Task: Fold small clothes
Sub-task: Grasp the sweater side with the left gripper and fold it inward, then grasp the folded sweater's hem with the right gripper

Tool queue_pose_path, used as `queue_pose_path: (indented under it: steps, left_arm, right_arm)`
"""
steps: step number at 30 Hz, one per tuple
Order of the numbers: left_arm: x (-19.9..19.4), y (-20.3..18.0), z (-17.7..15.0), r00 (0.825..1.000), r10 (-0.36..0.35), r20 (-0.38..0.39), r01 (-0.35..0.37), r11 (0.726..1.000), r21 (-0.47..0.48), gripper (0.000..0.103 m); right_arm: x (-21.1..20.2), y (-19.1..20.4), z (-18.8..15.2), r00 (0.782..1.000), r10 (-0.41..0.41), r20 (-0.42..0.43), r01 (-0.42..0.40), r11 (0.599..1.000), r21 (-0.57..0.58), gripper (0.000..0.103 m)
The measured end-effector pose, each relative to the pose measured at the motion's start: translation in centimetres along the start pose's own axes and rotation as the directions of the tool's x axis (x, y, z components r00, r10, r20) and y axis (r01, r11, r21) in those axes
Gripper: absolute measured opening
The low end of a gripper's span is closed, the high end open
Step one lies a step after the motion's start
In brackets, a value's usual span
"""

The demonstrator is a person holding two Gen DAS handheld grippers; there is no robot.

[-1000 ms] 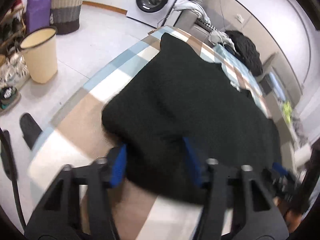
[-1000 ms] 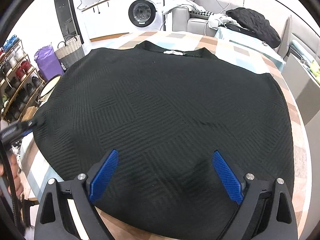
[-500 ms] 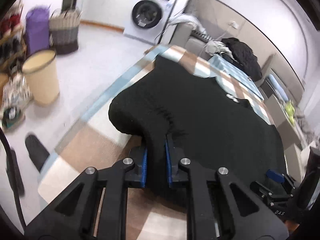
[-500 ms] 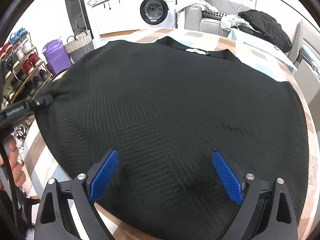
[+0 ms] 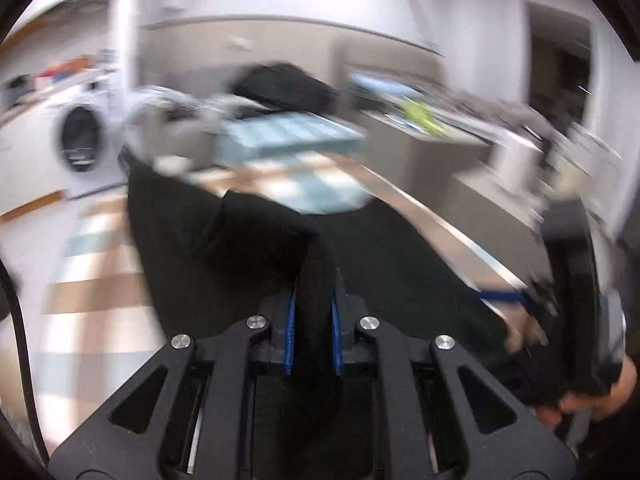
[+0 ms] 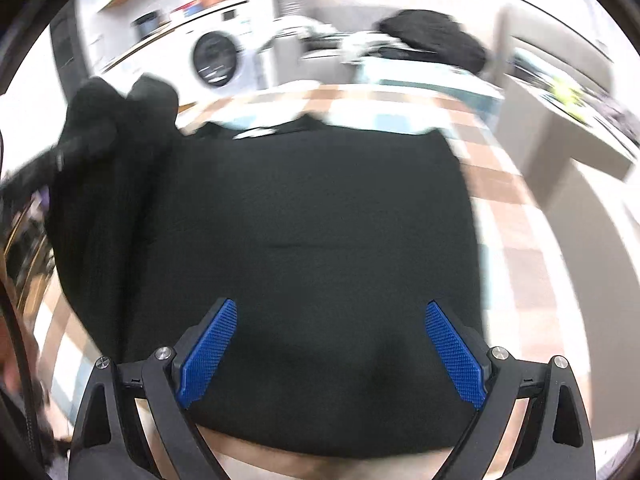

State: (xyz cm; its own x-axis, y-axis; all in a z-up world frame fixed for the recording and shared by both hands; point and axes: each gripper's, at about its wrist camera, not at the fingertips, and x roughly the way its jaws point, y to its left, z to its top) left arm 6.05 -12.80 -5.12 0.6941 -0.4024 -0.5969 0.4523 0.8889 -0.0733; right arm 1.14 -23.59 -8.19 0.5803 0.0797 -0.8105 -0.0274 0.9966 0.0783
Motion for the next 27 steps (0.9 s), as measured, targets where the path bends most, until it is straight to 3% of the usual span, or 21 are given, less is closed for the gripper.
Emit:
queue_pose_path:
  steps: [1, 3, 5, 6, 9, 13, 16, 17, 19, 21, 22, 25, 27]
  left_arm:
    - [0.9, -0.9, -0.4, 0.998, -0.050, -0.036, 0.051, 0.999, 0.005, 0.013]
    - [3.0, -2.2, -1.7, 0.972, -0.183, -0.145, 0.181, 0.983, -0.027, 0.018]
    - [3.6, -2.6, -2.8, 0.950, -0.244, -0.197, 0.234, 0.970, -0.070, 0.021]
    - [3.6, -2.5, -3.2, 0.946, -0.253, -0.203, 0.239, 0.967, -0.089, 0.030]
    - [2.5, -1.2, -3.6, 0.957, -0.228, -0.179, 0.209, 0.971, -0.117, 0.054]
    - [0.6, 2.2, -3.7, 0.978, -0.160, -0.134, 0.135, 0.975, -0.179, 0.061]
    - [-0.2, 4.8, -4.0, 0.986, -0.111, -0.127, 0.080, 0.971, -0.227, 0.063]
    - [-0.2, 5.5, -4.2, 0.987, -0.093, -0.135, 0.059, 0.970, -0.238, 0.063]
    - [-0.1, 6.3, -4.9, 0.985, -0.080, -0.154, 0.040, 0.968, -0.248, 0.063]
    - [0.2, 6.8, -5.5, 0.983, -0.062, -0.174, 0.018, 0.969, -0.245, 0.063]
    - [0.4, 6.8, -5.7, 0.982, -0.056, -0.181, 0.011, 0.970, -0.242, 0.063]
    - [0.9, 6.8, -6.2, 0.978, -0.045, -0.202, -0.003, 0.973, -0.232, 0.063]
    - [1.3, 6.8, -6.4, 0.976, -0.034, -0.213, -0.014, 0.975, -0.223, 0.063]
  right_arm:
    - [-0.5, -2.2, -0.3, 0.999, -0.052, -0.003, 0.052, 0.997, 0.049, 0.097]
    - [-0.7, -3.1, -0.4, 0.997, -0.073, -0.006, 0.073, 0.995, 0.067, 0.097]
    - [-1.1, -4.5, -0.5, 0.994, -0.106, -0.008, 0.106, 0.990, 0.093, 0.097]
    - [-1.4, -5.3, -0.5, 0.993, -0.119, -0.005, 0.119, 0.988, 0.103, 0.097]
    - [-2.2, -6.3, 0.2, 0.993, -0.113, 0.017, 0.110, 0.987, 0.118, 0.097]
    - [-2.3, -5.7, 1.3, 0.999, -0.019, 0.045, 0.013, 0.992, 0.126, 0.097]
    - [-2.7, -3.3, 1.8, 0.992, 0.114, 0.060, -0.119, 0.988, 0.096, 0.095]
    - [-2.7, -3.3, 1.8, 0.992, 0.114, 0.060, -0.119, 0.988, 0.096, 0.094]
    - [-2.4, -1.7, 2.4, 0.974, 0.216, 0.073, -0.222, 0.971, 0.092, 0.084]
    - [-1.5, -0.7, 3.0, 0.966, 0.250, 0.067, -0.254, 0.965, 0.068, 0.077]
    - [-1.5, -0.7, 3.0, 0.966, 0.250, 0.067, -0.254, 0.965, 0.068, 0.068]
    - [0.8, 0.8, 3.4, 0.961, 0.277, -0.011, -0.276, 0.961, 0.017, 0.049]
    - [2.2, 0.8, 2.8, 0.962, 0.254, -0.097, -0.254, 0.967, 0.008, 0.046]
